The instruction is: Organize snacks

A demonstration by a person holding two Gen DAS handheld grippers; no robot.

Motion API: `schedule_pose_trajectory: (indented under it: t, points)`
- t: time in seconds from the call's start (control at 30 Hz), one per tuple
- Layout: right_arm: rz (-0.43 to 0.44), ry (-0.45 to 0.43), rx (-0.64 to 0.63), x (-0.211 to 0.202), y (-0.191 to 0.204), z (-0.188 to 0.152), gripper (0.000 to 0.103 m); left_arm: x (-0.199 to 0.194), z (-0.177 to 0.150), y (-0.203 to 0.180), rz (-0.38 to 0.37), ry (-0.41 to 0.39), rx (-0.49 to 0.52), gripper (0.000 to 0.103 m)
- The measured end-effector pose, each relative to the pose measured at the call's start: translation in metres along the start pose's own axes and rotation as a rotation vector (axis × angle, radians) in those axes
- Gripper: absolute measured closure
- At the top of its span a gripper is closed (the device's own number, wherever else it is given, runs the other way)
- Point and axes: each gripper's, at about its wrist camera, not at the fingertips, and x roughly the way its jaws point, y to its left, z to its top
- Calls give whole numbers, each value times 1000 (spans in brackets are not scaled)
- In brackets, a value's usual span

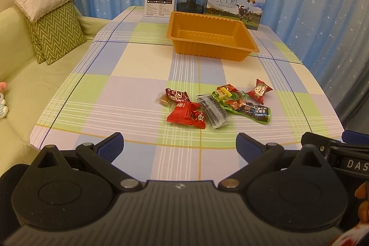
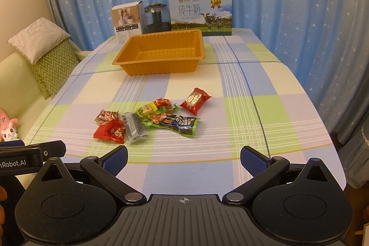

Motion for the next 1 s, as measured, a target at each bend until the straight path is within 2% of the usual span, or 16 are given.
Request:
schedule_pose_trajectory:
  t: [1.0]
  points:
    - [-4, -1, 0, 1, -1, 1, 0, 2, 1, -2, -6, 0, 3, 0]
